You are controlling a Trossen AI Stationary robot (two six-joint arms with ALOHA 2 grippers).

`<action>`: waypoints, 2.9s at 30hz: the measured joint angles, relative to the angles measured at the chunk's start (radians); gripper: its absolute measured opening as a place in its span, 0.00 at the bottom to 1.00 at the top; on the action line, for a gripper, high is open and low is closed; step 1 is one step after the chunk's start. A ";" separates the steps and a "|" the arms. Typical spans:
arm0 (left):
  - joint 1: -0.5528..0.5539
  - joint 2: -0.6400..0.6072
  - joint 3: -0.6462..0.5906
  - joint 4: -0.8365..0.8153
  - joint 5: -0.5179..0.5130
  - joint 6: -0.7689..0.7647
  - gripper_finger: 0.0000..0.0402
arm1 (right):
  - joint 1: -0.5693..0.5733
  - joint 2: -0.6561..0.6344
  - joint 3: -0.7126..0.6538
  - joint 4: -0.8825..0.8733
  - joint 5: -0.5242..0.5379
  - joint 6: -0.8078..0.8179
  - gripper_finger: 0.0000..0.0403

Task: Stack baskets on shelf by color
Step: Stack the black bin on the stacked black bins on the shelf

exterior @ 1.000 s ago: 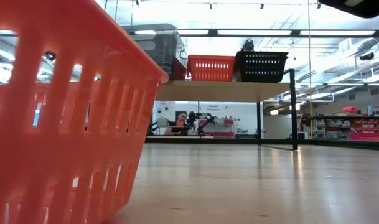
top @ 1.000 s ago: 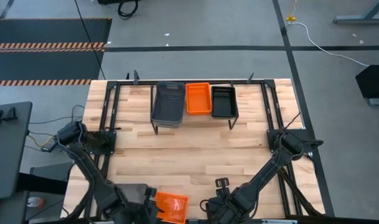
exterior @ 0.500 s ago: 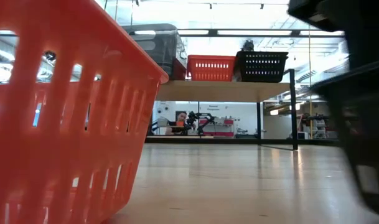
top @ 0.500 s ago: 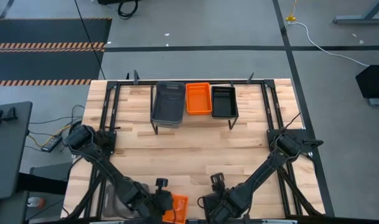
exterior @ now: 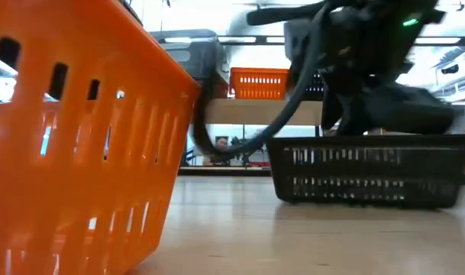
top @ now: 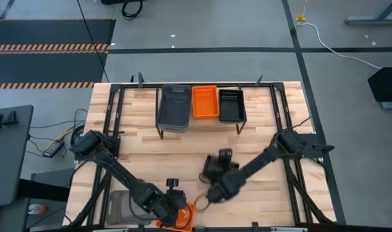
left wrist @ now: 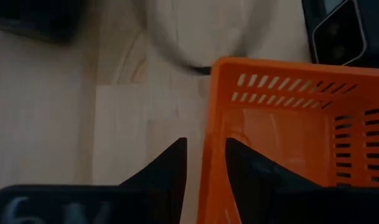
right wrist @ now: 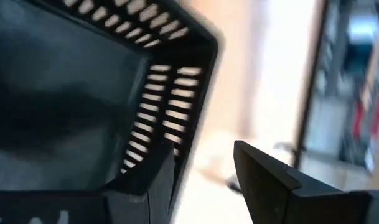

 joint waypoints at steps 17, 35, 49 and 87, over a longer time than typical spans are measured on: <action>-0.006 0.005 0.000 -0.008 0.009 0.006 0.29 | 0.106 -0.008 0.299 -0.217 -0.381 -0.175 0.41; -0.013 0.004 0.000 -0.007 0.009 0.009 0.29 | 0.146 -0.006 0.102 -0.096 -0.370 -0.366 0.41; -0.012 0.003 0.000 -0.007 0.008 0.009 0.29 | 0.123 -0.006 0.025 0.092 -0.438 -0.362 0.26; -0.012 0.003 -0.001 -0.003 0.009 0.001 0.29 | -0.105 -0.070 0.731 -0.224 0.088 -0.303 0.04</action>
